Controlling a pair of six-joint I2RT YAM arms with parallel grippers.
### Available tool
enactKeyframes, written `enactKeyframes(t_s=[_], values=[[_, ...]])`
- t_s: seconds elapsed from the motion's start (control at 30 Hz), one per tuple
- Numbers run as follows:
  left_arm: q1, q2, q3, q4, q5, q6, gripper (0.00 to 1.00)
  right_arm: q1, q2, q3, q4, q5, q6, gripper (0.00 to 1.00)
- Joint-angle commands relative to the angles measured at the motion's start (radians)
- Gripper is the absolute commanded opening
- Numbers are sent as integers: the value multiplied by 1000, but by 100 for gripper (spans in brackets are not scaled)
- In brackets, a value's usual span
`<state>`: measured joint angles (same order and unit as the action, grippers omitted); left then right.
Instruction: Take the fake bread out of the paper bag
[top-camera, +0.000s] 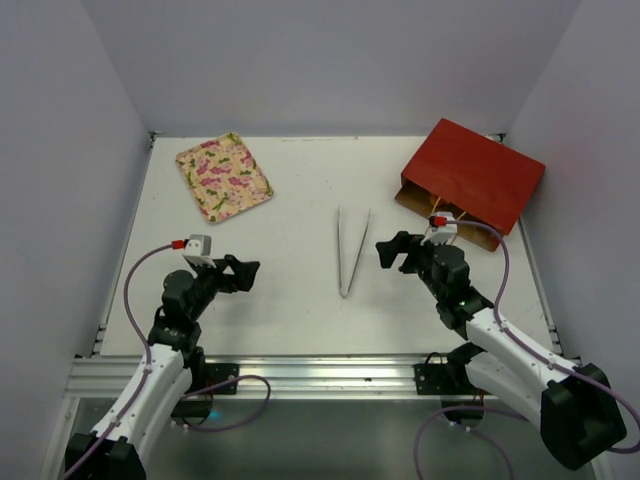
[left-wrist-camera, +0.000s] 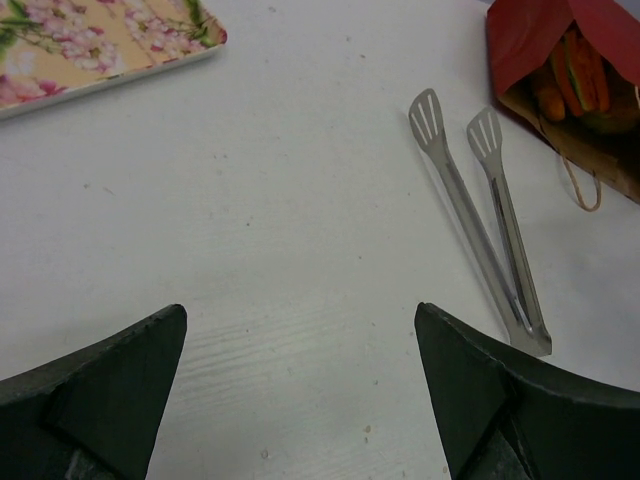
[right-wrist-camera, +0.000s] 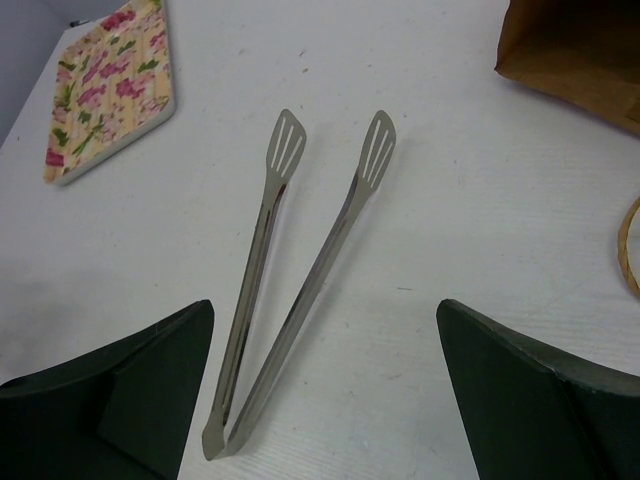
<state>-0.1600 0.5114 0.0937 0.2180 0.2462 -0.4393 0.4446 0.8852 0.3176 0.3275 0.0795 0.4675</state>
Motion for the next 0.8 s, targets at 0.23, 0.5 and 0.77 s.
enactKeyframes(t_s=[0.23,0.5,0.77], values=[[-3,-37,23,12,4,-21,100,0,-20,5,8,31,-12,99],[-1,-125,-2,6,-21,-27,100,2,-9,18,-16,60,-3,99],[-3,-93,21,-39,-74,-62,100,2,0,20,-16,74,8,99]])
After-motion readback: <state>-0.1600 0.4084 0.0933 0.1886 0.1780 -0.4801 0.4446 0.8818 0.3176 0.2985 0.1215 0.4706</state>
